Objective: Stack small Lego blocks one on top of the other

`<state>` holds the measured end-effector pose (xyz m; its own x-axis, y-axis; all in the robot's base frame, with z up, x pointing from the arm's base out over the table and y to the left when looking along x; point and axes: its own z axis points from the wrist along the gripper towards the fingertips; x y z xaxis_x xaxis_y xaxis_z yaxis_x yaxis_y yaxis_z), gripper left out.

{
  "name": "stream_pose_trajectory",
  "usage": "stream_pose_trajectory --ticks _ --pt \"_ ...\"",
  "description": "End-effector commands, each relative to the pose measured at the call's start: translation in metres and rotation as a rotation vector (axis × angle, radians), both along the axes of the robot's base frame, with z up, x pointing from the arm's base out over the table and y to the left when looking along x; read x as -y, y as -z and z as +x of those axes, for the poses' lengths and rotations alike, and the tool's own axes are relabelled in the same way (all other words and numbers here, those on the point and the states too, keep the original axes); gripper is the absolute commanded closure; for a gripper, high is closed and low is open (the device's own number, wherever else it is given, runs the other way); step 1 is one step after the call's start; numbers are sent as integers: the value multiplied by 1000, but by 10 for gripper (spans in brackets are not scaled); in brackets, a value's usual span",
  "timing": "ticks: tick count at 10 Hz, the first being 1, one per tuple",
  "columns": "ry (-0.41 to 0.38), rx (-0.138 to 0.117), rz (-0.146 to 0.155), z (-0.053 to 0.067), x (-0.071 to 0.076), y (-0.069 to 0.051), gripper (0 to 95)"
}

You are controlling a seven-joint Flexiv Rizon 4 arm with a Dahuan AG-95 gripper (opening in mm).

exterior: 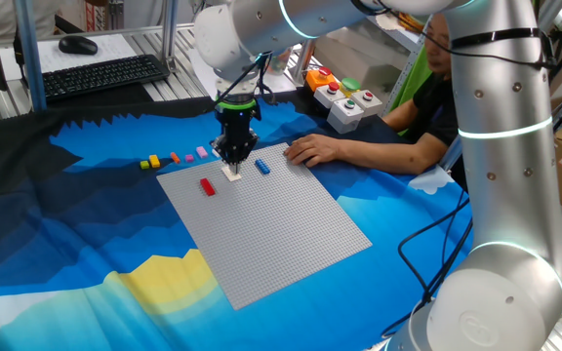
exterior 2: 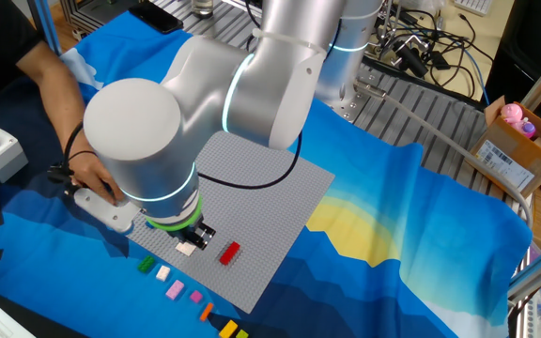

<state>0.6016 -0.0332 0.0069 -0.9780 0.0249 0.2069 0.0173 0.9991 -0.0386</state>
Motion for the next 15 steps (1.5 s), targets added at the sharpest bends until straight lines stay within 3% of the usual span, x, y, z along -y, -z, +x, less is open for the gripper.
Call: stream_pose_trajectory --ticks 1,10,15 --pt "-3 13 -6 -4 -1 5 950" --pt "3 22 4 5 0 4 950" --pt "21 21 -2 3 -4 4 950"
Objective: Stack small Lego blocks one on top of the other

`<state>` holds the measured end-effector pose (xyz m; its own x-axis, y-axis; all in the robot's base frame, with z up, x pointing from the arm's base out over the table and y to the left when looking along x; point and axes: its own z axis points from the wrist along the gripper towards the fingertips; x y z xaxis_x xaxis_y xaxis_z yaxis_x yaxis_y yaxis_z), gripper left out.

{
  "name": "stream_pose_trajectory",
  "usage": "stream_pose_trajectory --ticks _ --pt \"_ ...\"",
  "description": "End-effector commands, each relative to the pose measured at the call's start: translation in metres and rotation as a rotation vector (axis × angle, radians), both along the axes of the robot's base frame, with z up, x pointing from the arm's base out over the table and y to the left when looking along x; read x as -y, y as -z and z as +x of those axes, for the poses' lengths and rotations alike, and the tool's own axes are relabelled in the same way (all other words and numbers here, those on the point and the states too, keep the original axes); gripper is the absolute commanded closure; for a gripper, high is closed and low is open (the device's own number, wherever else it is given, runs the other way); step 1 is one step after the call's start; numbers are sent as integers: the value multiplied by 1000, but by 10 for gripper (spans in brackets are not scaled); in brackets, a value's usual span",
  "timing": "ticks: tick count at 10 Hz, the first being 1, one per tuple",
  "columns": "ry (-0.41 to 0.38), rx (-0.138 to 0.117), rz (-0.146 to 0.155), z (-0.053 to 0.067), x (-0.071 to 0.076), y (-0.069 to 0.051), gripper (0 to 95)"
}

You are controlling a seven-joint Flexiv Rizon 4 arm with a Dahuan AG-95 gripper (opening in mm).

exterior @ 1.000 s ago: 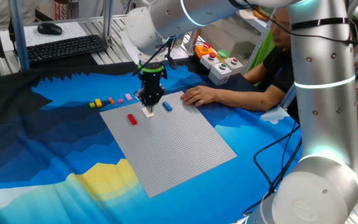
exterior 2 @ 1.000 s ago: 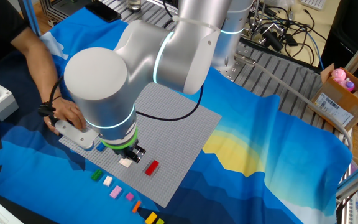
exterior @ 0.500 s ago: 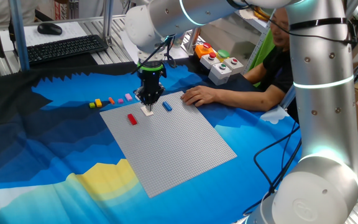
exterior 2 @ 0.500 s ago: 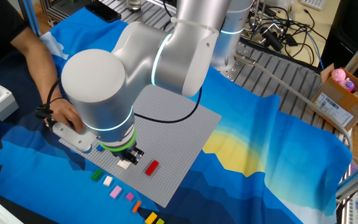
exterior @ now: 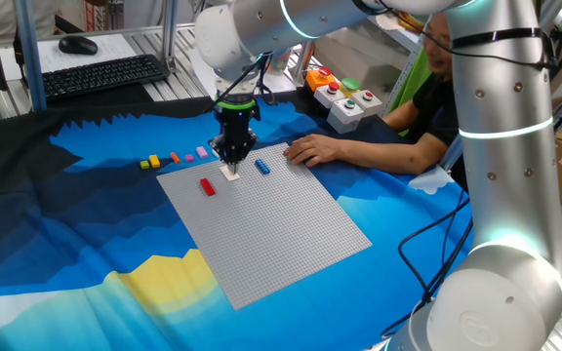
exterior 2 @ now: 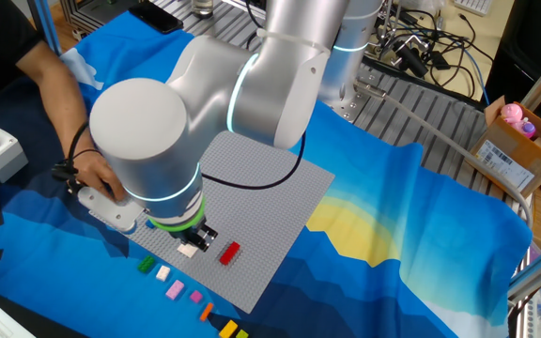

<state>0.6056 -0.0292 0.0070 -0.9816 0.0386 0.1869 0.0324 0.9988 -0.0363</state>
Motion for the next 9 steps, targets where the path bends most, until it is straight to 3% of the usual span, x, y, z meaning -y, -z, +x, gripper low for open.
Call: stream_pose_trajectory --ticks 1,9 --pt "10 0 -1 -1 -1 4 950" --pt "11 6 -14 0 -5 6 950"
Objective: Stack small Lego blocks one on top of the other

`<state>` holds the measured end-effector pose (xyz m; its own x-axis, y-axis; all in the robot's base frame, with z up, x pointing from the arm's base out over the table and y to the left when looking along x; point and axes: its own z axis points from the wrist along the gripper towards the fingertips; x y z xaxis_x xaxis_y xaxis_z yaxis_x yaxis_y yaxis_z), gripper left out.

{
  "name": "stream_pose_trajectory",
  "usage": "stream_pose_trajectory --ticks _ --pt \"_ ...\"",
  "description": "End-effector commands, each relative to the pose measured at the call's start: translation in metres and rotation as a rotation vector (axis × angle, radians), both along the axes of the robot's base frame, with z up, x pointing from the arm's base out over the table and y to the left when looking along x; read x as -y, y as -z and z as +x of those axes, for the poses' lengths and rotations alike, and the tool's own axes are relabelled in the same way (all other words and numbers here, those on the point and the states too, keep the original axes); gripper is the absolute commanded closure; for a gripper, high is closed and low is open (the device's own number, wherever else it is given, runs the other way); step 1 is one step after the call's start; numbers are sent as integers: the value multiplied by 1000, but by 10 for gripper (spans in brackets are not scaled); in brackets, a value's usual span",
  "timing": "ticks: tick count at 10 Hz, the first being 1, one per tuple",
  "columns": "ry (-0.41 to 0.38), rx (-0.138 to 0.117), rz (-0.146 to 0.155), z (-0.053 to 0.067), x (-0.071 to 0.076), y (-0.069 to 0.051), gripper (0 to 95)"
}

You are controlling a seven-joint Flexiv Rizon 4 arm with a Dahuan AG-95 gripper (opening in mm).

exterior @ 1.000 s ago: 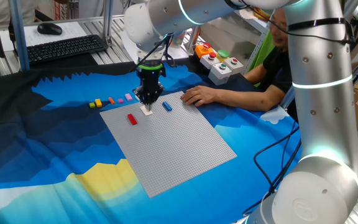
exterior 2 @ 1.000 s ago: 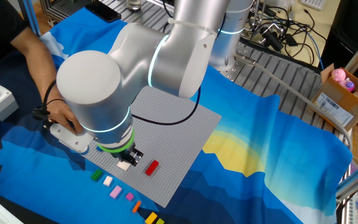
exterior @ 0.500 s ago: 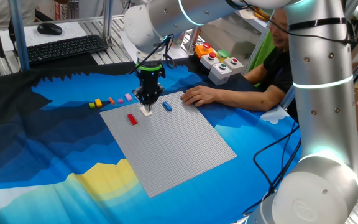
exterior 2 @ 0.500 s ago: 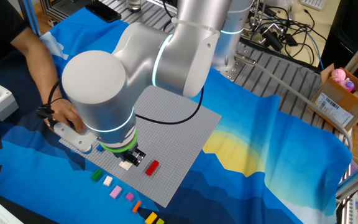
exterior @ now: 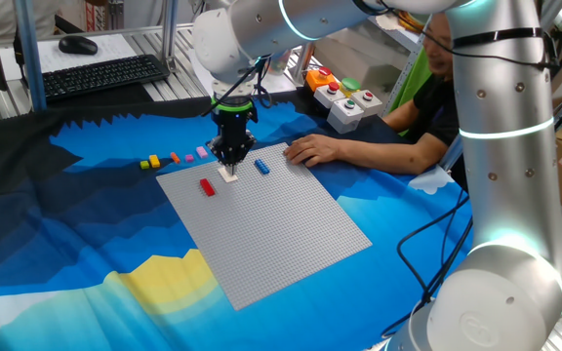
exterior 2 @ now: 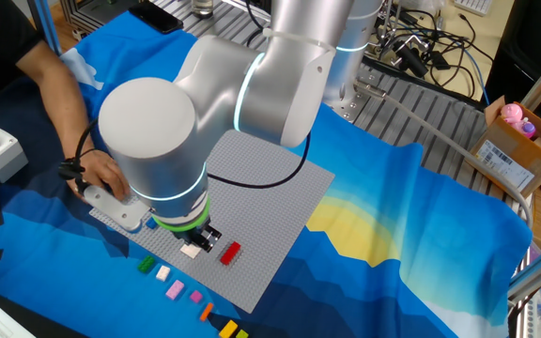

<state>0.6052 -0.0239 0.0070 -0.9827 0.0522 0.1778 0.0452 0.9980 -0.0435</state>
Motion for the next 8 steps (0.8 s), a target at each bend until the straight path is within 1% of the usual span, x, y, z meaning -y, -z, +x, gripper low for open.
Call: stream_pose_trajectory --ticks 1,2,5,8 --pt "0 -2 -6 0 1 6 950" --pt "-4 -2 -10 1 1 6 950" --pt "-3 -9 -6 0 0 6 950" --pt "-8 -7 -10 0 1 5 950"
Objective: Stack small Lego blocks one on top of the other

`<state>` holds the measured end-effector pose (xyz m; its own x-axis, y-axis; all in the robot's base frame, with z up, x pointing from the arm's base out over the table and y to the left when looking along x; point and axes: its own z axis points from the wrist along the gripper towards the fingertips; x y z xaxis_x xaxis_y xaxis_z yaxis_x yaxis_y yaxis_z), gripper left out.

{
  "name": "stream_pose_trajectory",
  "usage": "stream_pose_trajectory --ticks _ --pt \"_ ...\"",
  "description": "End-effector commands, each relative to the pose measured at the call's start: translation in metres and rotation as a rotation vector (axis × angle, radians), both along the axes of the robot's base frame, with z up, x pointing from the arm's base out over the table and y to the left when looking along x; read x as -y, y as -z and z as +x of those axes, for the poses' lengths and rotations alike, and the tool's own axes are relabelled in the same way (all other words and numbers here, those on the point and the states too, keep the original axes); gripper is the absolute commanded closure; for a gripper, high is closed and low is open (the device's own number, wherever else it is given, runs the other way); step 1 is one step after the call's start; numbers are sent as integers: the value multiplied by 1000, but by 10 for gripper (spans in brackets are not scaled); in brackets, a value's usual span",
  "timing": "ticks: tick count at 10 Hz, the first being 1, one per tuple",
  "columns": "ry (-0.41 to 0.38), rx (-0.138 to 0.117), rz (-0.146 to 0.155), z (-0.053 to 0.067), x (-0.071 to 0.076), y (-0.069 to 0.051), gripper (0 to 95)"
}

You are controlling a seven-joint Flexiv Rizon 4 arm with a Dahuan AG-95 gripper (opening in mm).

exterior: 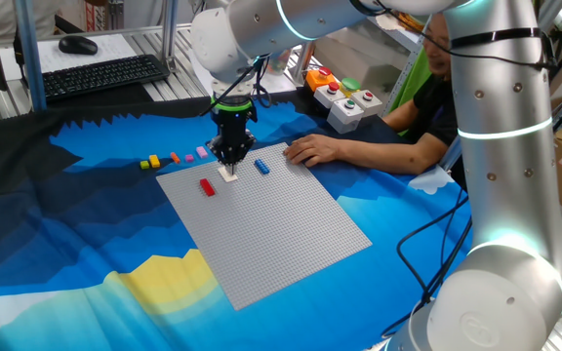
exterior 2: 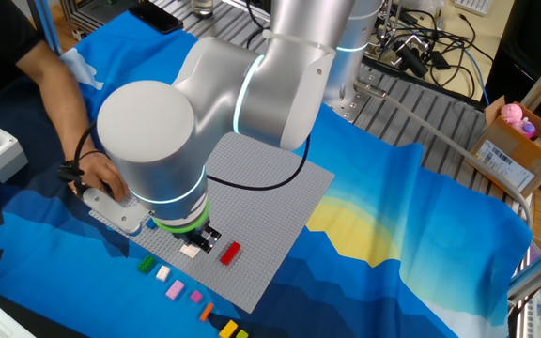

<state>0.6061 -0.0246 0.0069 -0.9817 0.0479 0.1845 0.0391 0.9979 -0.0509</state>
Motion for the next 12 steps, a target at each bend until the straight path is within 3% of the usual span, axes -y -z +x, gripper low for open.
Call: stream_pose_trajectory --ticks 1,8,12 --pt "-4 0 -2 -1 1 5 950" --pt "-13 -7 2 -4 2 -3 950" --pt "-11 -6 5 -7 1 -1 950"
